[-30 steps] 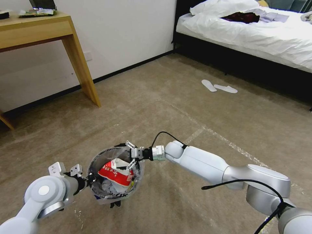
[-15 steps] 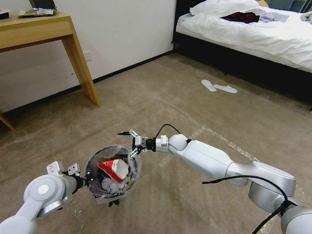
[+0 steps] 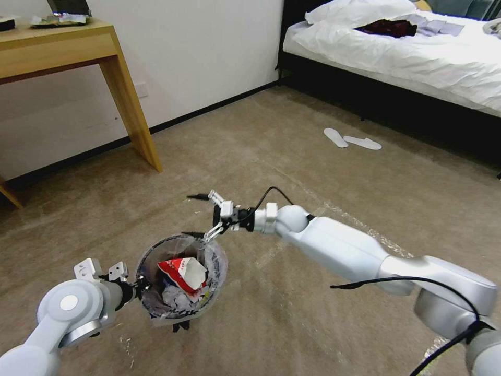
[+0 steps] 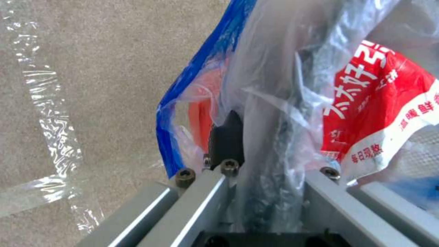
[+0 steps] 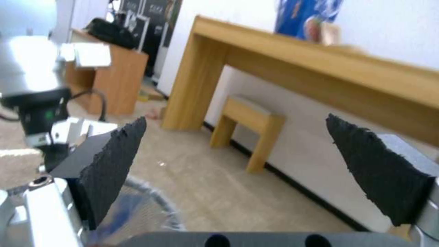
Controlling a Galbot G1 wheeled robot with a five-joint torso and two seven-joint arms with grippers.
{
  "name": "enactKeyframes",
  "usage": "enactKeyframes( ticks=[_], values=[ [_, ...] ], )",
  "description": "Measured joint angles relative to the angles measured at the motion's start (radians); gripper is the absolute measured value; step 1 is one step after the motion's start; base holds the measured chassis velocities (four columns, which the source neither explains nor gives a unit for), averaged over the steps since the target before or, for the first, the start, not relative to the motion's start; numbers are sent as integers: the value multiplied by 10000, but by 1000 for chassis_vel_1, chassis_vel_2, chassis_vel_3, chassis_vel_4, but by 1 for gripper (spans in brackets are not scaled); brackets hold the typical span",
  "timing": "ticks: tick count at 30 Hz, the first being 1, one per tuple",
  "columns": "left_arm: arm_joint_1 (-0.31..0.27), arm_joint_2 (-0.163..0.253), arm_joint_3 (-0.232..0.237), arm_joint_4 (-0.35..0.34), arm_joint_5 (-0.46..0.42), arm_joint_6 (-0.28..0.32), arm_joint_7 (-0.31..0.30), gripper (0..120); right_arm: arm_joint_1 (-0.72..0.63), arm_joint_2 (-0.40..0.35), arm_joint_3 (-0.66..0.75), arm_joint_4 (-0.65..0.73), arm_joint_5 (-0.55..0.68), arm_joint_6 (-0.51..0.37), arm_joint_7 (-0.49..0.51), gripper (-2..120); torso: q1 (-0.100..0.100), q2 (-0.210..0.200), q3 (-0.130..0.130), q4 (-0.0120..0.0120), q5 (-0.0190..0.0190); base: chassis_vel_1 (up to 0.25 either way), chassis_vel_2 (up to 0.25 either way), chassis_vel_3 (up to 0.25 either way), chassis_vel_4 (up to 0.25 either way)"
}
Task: Pick up the trash bin and place the garbage on the floor into it.
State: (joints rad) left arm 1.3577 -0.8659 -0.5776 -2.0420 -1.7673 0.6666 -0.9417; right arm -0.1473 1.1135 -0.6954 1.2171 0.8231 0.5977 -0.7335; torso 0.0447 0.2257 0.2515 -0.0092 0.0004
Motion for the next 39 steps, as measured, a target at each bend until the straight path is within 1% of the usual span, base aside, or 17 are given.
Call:
enactKeyframes(
  ticks=[2, 5, 8, 11, 14, 15, 17, 18, 19, 21, 24, 25, 27, 28, 32, 35, 39],
  values=[
    [-25, -1, -1, 3, -21, -7, -23, 0, -7, -430, 443, 325, 305, -79, 21, 100, 0, 0, 0, 0, 0, 0, 0, 0, 0],
    [-38, -7, -1, 12, -30, -13, -40, 0, -77, -581, 782, 429, 460, -113, 67, 100, 0, 1, 0, 2, 0, 0, 0, 0, 0],
    [-52, -52, -61, 15, -113, -29, -80, 0, -625, -878, 2156, 646, 672, -225, 552, 100, 0, 0, 0, 3, 1, 0, 0, 0, 0],
    [-51, -61, -76, 15, -125, -31, -83, 0, -801, -917, 2526, 665, 612, -244, 775, 100, 0, 0, 0, 2, 1, 0, 0, 0, 0],
    [-53, -150, -163, -24, -233, -35, -124, 0, -1854, -1073, 3865, 813, 229, -302, 2600, 100, 0, 0, 0, 8, 0, 0, 0, 0, 0],
    [-53, -150, -163, -24, -233, -35, -124, 0, -1854, -1073, 3865, 813, 229, -302, 2600, 100, 0, 0, 0, 8, 0, 0, 0, 0, 0],
    [-64, -169, -187, -50, -273, -37, -149, 0, -2352, -1136, 4350, 955, 62, -442, 3207, 100, 0, 0, 0, 5, 1, 0, 0, 0, 0],
    [-64, -183, -203, -89, -303, -40, -157, 0, -2946, -1209, 5001, 1155, -246, -627, 3866, 100, 0, 0, 0, 0, 4, 0, 0, 0, 0],
    [-64, -183, -203, -89, -303, -40, -157, 0, -2946, -1209, 5001, 1155, -246, -627, 3866, 100, 0, 0, 0, 0, 4, 0, 0, 0, 0],
    [-48, -277, -257, -162, -320, -41, -153, 0, -4135, -1289, 6682, 1610, -914, -1102, 4996, 100, 0, 1, 0, 0, 2, 0, 0, 0, 0],
    [-44, -361, -285, -165, -327, -38, -150, 0, -4879, -1305, 7749, 1921, -1265, -1386, 5365, 100, 0, 0, -1, 3, 2, 0, 0, 0, 0],
    [32, -423, -340, -191, -319, -37, -150, 0, -5484, -1299, 8526, 2173, -1534, -1598, 5704, 100, -1, 0, -1, -4, 0, 0, 0, 0, 0],
    [129, -471, -413, -237, -305, -38, -158, 0, -5718, -1262, 8803, 2245, -1684, -1670, 5894, 100, -1, 1, -1, -9, 0, 0, 0, 0, 0],
    [331, -592, -586, -366, -294, -37, -211, 0, -6111, -1145, 9280, 2323, -2072, -1839, 6364, 100, -1, 0, -1, 7, 2, 0, 0, 0, 0],
    [435, -697, -665, -432, -272, -40, -279, 0, -7031, -974, 10328, 2546, -2545, -2041, 6902, 100, -1, 0, 0, 12, 0, 0, 0, 0, 0],
    [441, -703, -674, -436, -275, -50, -315, 0, -7781, -848, 11082, 2869, -2827, -2127, 7265, 100, -1, 1, -2, -1, 1, 0, 0, 0, 0],
    [473, -609, -720, -488, -350, -70, -348, 0, -9019, -662, 12152, 3729, -3410, -2329, 7782, 100, -1, 0, -3, -2, -2, 0, 0, 0, 0]
  ],
)
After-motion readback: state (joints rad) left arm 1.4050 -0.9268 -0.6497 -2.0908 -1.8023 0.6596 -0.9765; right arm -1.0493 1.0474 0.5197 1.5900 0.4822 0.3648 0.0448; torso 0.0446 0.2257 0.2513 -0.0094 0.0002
